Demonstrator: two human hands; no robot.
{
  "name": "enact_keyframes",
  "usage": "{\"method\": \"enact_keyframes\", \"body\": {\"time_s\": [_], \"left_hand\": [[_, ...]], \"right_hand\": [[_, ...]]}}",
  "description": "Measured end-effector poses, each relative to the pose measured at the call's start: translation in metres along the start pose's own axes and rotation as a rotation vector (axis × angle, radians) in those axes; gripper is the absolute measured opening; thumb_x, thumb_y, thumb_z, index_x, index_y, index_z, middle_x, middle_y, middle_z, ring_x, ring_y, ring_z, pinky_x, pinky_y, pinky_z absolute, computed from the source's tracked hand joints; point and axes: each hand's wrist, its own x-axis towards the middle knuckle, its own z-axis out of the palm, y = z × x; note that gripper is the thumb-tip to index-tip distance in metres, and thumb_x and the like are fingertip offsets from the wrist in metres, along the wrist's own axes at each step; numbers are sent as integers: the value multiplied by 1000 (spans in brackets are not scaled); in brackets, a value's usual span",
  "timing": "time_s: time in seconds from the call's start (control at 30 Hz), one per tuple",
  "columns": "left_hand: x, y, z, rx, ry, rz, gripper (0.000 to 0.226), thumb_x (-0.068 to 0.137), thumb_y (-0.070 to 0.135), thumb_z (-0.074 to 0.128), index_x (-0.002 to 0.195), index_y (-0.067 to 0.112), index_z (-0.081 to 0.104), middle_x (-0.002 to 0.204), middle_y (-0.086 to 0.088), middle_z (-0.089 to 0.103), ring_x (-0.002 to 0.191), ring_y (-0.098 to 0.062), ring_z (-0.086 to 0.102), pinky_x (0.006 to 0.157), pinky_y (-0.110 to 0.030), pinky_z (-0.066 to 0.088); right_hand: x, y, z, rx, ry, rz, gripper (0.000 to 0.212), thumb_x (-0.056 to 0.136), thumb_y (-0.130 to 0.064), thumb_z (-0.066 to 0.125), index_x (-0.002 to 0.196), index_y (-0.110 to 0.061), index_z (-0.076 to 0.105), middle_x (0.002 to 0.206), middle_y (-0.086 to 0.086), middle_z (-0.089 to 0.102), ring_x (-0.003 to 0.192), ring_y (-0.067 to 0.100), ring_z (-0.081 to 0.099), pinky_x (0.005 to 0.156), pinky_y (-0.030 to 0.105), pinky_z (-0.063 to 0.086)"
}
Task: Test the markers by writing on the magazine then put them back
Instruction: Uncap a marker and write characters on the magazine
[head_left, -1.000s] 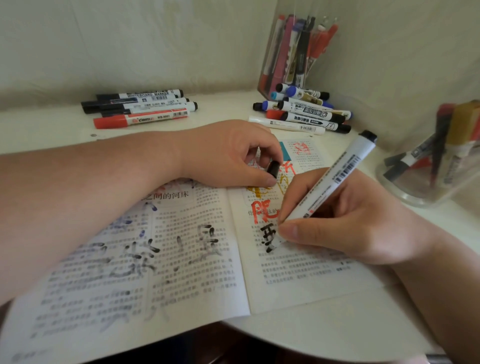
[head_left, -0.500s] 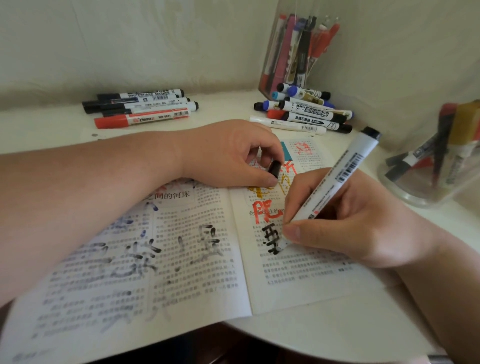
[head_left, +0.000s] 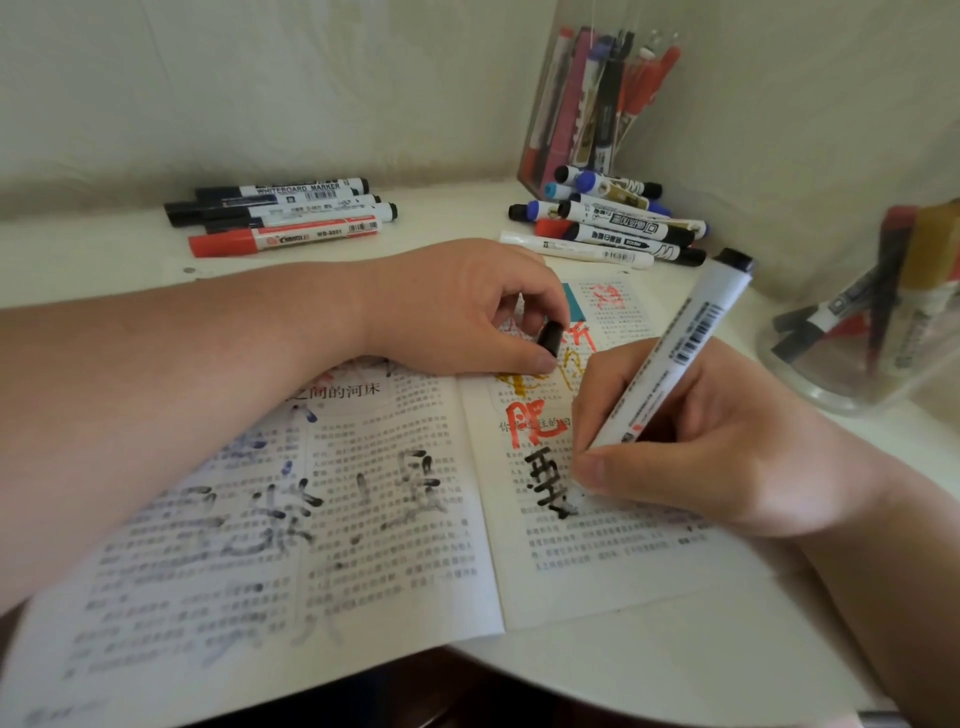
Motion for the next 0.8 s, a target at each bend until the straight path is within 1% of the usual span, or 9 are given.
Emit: {"method": "enact_keyframes", "body": {"time_s": [0.07,0.13,0.2,0.27,0.37,0.47,0.53,0.67,0.8], "left_hand": [[0,1,0,-5,-4,-11,29,88,42,74,114,30,68,84,21,57,76,7,52,67,-6,35],[0,2,0,-19,-5,-18,29,88,42,74,114,32,67,85,21,58,76,3,52,67,-8,36],[-2,3,0,-62,10,-36,28,87,37,76,113,34,65,84,26,60,73,-2,52,65,-11,38],[-2,3,1,-85,39,-66,29,86,30,76,110,37,61,81,36,57,71,0,51,63,-10,38],[-3,3,2,-66,58,-74,34,85,27,75,112,38,57,82,40,54,72,3,52,63,-7,37],[-3,2,3,-95,99,-94,35,84,24,74,109,40,56,80,19,60,70,-5,54,62,-15,42],[-2,0,6,-125,178,-115,36,85,16,73,107,38,56,75,8,61,68,-10,56,61,-23,46],[2,-4,8,-197,284,-163,43,82,-4,66,103,33,56,90,21,69,67,-11,58,62,-20,50],[5,-8,5,-331,258,-211,47,81,-3,69,101,38,55,98,16,72,71,-11,64,67,-24,53]], "right_hand": [[0,1,-3,30,-82,7,8,80,2,73,79,6,66,59,24,56,45,26,48,44,23,38],[1,3,-6,76,-56,-14,8,81,-1,75,80,3,68,58,28,54,42,29,45,41,22,36],[5,6,-14,219,117,-71,4,76,-6,72,76,-3,69,54,28,45,40,30,33,40,24,26],[9,4,-32,379,332,-152,6,75,-3,62,72,-7,65,50,11,39,42,17,28,44,23,19],[17,-11,-66,329,517,-191,12,75,3,56,71,-8,59,51,2,33,45,12,23,47,21,16],[33,-24,-89,138,484,-127,11,69,3,62,74,-2,53,50,2,35,45,13,25,47,22,18],[47,-28,-95,69,426,-46,10,71,4,59,73,2,50,49,0,34,45,14,24,46,22,17],[72,-13,-86,111,479,-45,9,73,-2,59,73,0,50,49,-1,37,43,12,25,44,21,19],[74,9,-72,193,500,-89,12,70,-2,60,62,-11,59,53,8,45,43,10,31,42,19,26]]}}
